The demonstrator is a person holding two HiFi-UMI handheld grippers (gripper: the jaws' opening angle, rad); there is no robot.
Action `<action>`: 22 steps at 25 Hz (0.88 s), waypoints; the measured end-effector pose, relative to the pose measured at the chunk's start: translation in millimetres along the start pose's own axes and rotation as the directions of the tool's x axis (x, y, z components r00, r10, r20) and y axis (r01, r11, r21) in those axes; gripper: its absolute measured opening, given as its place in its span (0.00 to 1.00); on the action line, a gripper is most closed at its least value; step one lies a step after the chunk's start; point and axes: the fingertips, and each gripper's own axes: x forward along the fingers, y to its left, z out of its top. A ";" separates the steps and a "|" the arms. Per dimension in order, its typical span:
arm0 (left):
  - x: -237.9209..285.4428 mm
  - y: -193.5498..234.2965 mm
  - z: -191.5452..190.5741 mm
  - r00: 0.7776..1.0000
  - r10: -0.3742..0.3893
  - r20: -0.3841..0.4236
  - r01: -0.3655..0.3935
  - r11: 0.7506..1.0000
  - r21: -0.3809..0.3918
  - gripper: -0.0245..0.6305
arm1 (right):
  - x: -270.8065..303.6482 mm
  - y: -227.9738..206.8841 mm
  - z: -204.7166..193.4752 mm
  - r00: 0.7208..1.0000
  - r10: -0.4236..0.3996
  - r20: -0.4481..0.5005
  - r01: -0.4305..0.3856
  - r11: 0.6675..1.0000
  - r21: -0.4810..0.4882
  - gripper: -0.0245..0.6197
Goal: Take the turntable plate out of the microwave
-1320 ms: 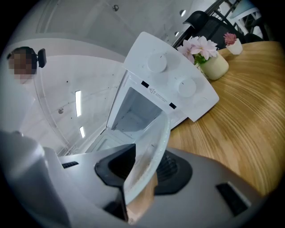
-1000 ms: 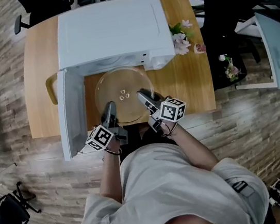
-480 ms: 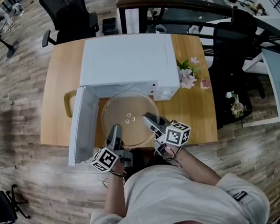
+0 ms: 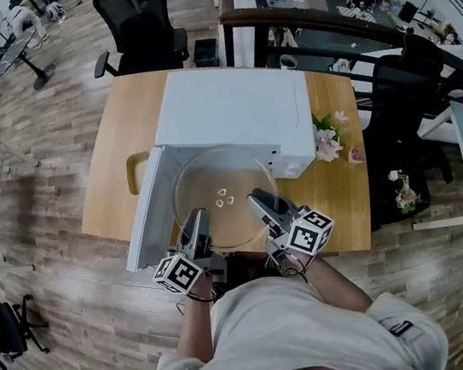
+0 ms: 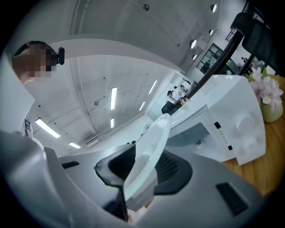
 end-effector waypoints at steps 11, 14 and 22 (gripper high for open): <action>21.5 -19.8 28.9 0.998 -0.063 0.030 0.062 0.997 0.038 0.22 | 13.0 13.3 37.0 0.998 0.014 0.056 -0.011 0.998 -0.062 0.24; 23.8 -21.6 32.3 0.997 -0.071 0.026 0.070 0.997 0.045 0.22 | 13.9 14.4 39.0 0.998 0.013 0.067 -0.009 0.998 -0.061 0.24; 31.1 -23.0 29.1 0.996 -0.087 0.019 0.086 0.996 0.040 0.22 | 11.6 10.0 43.6 0.997 0.007 0.078 -0.002 0.998 -0.069 0.24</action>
